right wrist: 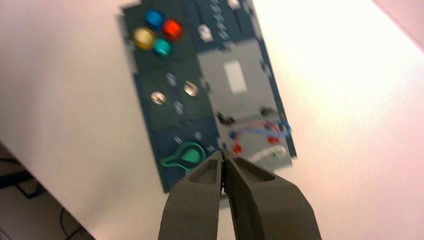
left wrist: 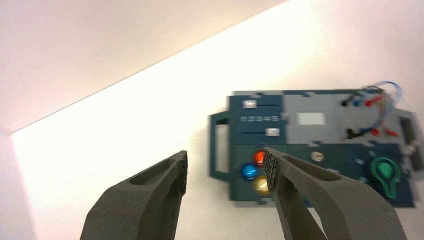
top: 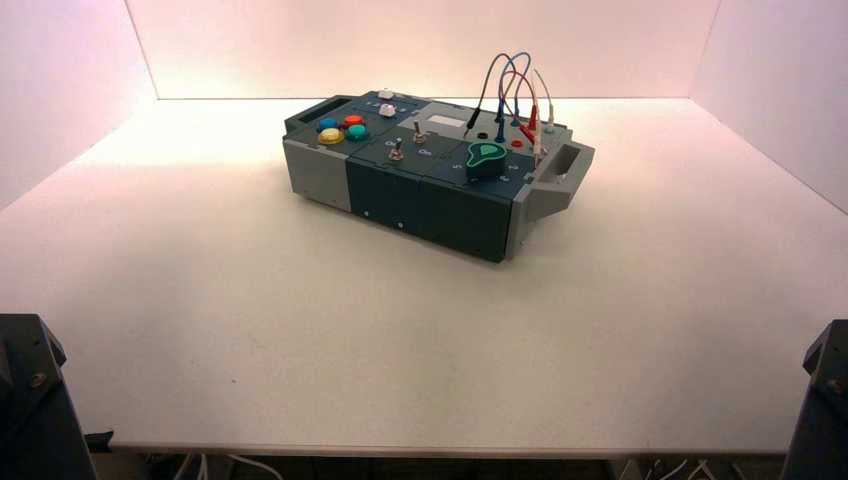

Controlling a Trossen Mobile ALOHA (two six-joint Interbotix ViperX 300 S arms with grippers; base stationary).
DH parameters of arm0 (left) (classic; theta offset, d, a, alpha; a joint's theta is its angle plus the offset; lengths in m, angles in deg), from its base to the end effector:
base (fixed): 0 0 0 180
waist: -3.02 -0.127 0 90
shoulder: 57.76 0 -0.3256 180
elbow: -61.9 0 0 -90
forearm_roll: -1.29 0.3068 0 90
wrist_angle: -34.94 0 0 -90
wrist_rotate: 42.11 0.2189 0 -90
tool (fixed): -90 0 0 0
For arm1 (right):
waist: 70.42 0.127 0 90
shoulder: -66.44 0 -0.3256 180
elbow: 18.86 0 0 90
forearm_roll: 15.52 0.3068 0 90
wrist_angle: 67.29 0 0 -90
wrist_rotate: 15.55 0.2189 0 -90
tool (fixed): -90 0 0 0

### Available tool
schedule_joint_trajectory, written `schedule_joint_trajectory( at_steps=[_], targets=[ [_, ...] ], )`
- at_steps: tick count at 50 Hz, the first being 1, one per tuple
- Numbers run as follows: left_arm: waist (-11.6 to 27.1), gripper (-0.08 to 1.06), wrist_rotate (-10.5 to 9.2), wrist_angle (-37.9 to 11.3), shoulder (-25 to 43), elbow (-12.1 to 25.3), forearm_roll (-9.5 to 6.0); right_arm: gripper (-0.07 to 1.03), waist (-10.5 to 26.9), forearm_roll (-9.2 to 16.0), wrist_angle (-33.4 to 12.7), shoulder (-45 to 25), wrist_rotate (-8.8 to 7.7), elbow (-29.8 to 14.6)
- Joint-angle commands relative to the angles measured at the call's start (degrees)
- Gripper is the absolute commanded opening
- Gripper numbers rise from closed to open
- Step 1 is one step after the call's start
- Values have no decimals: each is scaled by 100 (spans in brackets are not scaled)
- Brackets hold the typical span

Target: Push the yellow button with the right gripper.

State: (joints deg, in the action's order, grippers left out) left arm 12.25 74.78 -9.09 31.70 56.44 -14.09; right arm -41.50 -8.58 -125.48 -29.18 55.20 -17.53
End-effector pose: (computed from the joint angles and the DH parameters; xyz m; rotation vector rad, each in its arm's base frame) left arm 0.4346 -0.1115 0.2666 0.2450 0.7898 -0.4389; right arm 0.3643 0.2270 0.2166 -0.4647 1.0513 0.6936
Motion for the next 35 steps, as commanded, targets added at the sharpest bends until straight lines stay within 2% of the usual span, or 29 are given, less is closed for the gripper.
schedule_joint_trajectory(
  at_steps=[1,3,8,12,16,26,35],
  targets=[
    [-167,77,-9,53,-237,18,9,-2,325,18,-70,9,-44,-439],
    [-237,75,-9,44,-255,0,9,-2,501,26,-123,-70,-44,-563],
    [-325,58,-88,18,-343,-88,9,-2,738,26,-202,-185,-26,-686],
    [-378,30,-158,-88,-501,-308,9,-2,958,26,-272,-299,-18,-721],
    [-422,15,-158,-193,-615,-571,9,-2,1107,18,-299,-369,-18,-721],
    [-466,13,-149,-545,-826,-1125,44,-2,1415,18,-325,-527,-9,-756],
    [-431,13,-132,-896,-1011,-1371,44,-2,1494,9,-369,-650,-9,-773]
  ],
)
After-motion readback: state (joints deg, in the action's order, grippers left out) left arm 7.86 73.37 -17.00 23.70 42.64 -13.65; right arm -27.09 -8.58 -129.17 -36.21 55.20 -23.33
